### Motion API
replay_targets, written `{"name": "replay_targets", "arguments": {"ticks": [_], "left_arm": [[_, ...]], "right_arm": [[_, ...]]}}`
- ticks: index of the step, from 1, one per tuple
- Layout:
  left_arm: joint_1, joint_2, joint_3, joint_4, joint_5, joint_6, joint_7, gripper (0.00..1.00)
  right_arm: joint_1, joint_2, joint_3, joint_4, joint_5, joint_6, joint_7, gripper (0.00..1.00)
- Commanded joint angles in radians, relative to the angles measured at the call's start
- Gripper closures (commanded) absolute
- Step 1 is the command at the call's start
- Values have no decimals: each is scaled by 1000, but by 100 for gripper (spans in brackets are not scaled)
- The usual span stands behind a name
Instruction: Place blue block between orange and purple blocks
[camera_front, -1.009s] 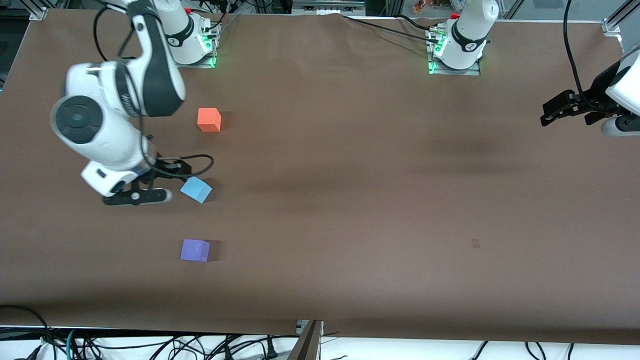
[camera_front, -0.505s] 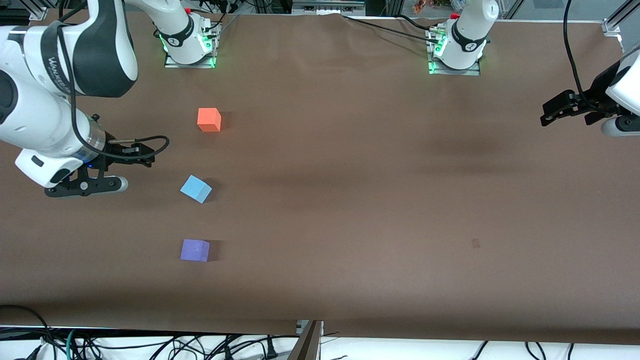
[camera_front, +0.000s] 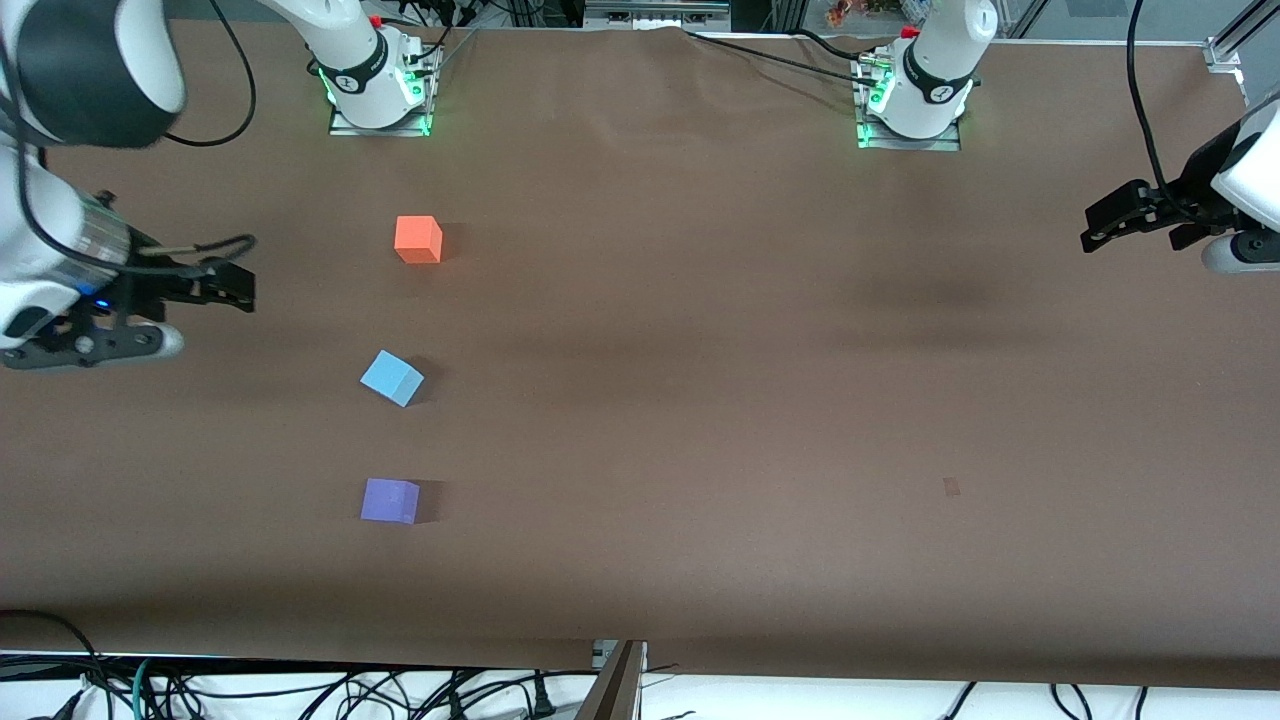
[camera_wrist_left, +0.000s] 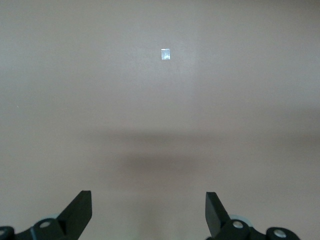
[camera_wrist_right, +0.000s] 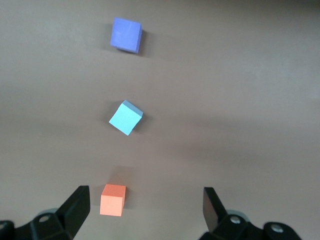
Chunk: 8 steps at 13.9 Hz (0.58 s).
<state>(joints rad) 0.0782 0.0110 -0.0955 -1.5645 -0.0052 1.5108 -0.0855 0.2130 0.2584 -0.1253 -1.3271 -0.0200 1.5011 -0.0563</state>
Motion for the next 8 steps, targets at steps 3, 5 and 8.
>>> {"name": "replay_targets", "arguments": {"ticks": [3,5,8], "left_arm": [[3,-3,-3,3,7,-12,15,0],[5,-3,-3,1,7,-12,15,0],[5,-3,-3,1,7,-12,15,0]], "right_arm": [[-144,-180,95,-176,2,34,-39,0],[-171,-234,147,-231,-9,24,-36,0],[-195,-286,155,-309,-1,-8,-19,0]]}}
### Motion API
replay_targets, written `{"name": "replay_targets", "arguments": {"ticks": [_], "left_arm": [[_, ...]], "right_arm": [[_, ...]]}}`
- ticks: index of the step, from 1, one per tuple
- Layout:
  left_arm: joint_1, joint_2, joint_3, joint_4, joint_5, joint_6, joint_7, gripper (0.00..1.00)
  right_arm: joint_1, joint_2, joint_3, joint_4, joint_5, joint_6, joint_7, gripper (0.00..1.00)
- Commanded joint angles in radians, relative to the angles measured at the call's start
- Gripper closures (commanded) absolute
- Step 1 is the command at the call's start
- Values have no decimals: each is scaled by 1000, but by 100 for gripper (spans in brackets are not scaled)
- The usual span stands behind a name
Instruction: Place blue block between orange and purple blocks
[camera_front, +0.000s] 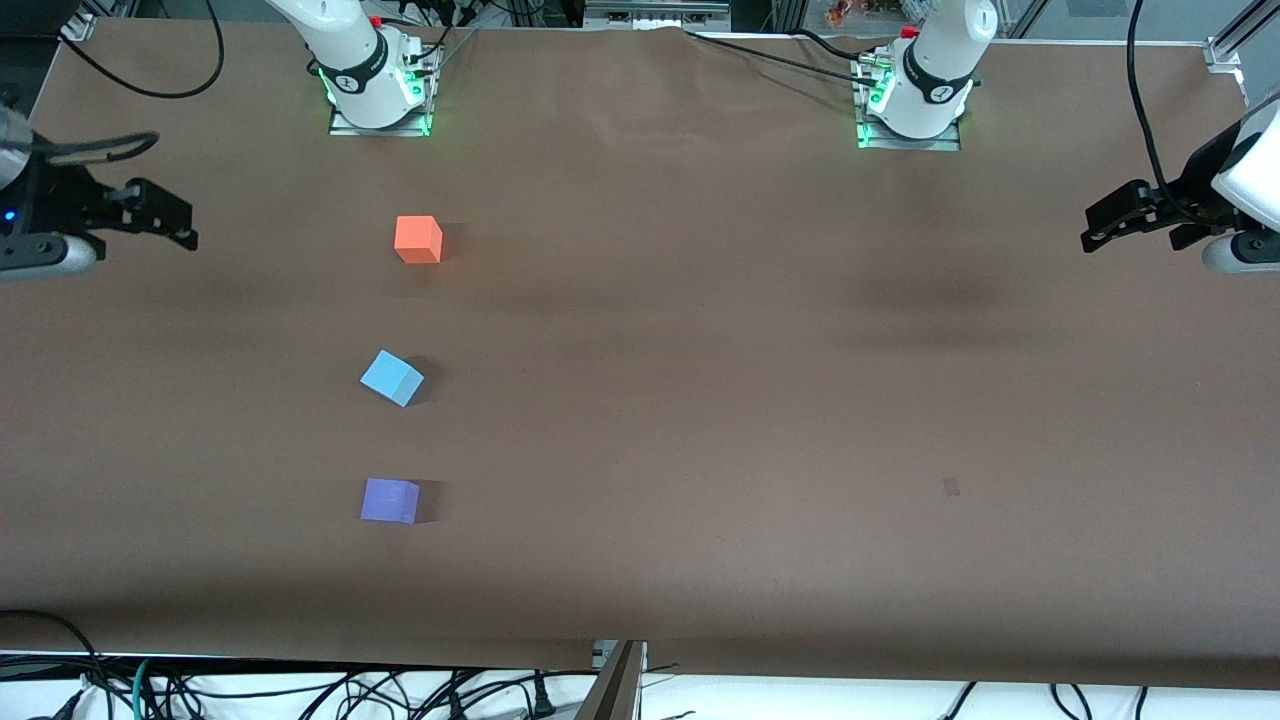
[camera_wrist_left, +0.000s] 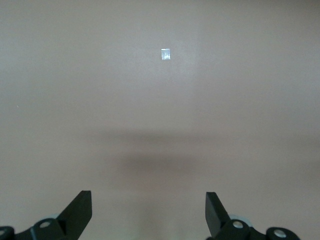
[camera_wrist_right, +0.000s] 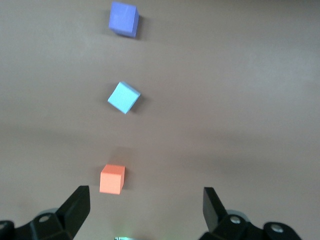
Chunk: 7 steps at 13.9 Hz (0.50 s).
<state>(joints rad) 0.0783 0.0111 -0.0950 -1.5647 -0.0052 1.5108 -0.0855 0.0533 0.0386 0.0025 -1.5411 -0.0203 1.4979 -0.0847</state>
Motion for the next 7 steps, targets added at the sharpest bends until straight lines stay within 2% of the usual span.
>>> {"name": "replay_targets", "arguments": {"ticks": [1,5,7], "left_arm": [[5,-3,-3,2,7,-12,15,0],[5,-3,-3,2,7,-12,15,0],[5,-3,-2,2,7,-12,15,0]], "right_arm": [[-32,-65,24,-99,2,-11,11,0],[-27,9,24,-2,-9,-47,-1,0],[-30,14,20,1,-10,-47,-9,0]]}}
